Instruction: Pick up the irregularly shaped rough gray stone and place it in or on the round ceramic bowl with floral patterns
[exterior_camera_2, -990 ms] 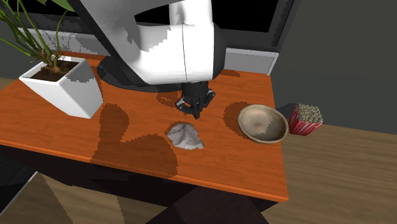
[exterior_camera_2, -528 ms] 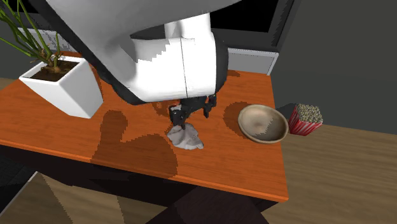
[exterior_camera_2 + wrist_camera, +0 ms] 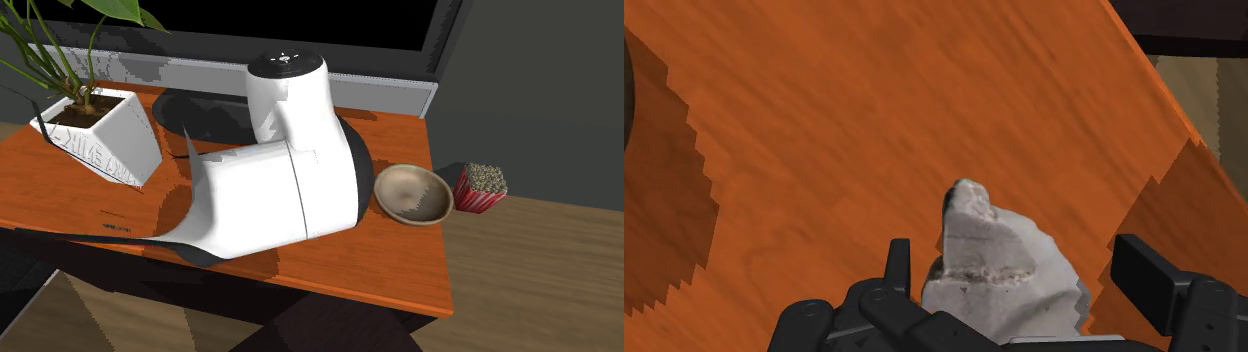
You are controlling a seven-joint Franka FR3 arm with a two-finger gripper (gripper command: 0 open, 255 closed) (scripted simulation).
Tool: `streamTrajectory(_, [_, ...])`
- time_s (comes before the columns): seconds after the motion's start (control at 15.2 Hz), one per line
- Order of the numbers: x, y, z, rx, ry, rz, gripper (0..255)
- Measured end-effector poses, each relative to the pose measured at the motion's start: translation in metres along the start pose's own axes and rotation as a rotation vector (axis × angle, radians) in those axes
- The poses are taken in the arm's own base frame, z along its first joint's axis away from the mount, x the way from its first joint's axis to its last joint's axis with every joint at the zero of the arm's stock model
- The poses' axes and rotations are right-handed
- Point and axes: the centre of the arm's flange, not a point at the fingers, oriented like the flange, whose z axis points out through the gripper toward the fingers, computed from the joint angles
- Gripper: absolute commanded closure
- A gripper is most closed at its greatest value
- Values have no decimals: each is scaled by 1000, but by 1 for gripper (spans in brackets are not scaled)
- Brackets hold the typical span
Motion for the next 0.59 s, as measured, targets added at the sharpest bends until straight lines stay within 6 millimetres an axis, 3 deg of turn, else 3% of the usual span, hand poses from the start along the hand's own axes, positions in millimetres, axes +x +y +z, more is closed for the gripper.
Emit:
streamTrajectory(0.26, [0,0,22,0,1,-3,0])
streamTrajectory(0.59, [-1,0,28,-1,2,-2,0])
